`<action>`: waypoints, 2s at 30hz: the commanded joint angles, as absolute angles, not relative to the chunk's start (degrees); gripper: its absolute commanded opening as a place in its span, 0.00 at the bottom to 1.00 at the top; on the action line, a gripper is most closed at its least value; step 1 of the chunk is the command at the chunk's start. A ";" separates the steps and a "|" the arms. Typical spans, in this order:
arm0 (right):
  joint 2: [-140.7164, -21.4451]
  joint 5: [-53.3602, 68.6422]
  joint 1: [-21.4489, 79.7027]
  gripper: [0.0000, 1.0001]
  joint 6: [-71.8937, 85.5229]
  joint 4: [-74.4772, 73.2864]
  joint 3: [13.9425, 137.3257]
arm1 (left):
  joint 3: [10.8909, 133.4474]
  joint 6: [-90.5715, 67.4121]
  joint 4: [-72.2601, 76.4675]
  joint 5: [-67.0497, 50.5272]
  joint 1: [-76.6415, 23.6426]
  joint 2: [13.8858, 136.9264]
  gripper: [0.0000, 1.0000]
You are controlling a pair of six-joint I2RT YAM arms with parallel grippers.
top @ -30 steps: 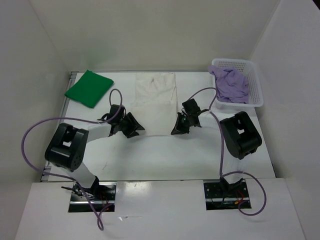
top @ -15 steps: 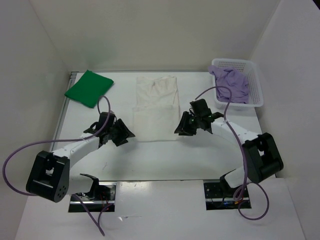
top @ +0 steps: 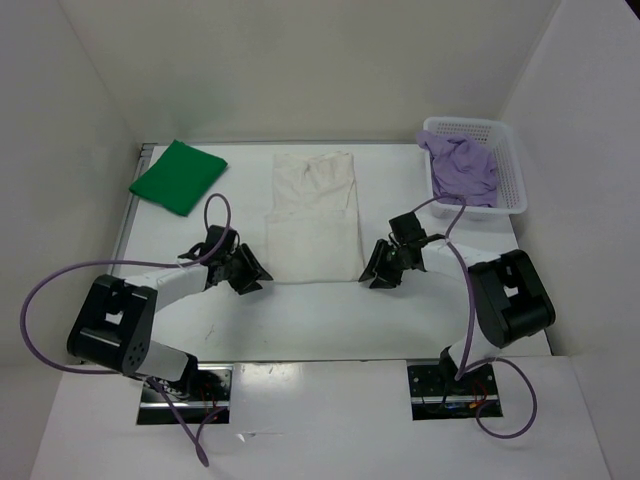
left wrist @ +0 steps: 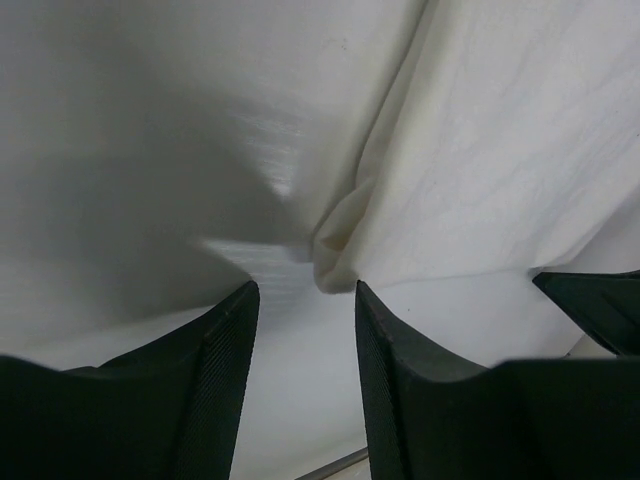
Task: Fold and stack the t-shirts
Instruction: Grab one side of the 2/3 rectangular tshirt with both arms, then fold the long partially folded tshirt into a neat square
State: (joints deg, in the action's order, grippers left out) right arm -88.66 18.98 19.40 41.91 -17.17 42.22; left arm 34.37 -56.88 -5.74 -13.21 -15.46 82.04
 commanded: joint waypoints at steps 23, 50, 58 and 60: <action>-91.85 17.93 18.81 0.00 42.89 -11.24 44.21 | 36.91 -52.73 -4.83 -15.29 -15.29 87.11 0.02; -91.38 16.53 12.22 0.00 33.93 -28.84 73.63 | 73.28 -48.34 -19.70 -13.37 -11.60 92.61 0.00; -116.32 16.52 7.56 0.00 32.52 -28.29 97.97 | 97.63 -49.74 -17.67 -10.55 -10.02 116.60 0.00; -120.30 16.52 7.04 0.00 31.82 -29.44 105.07 | 103.17 -50.45 -17.14 -10.55 -9.41 119.78 0.00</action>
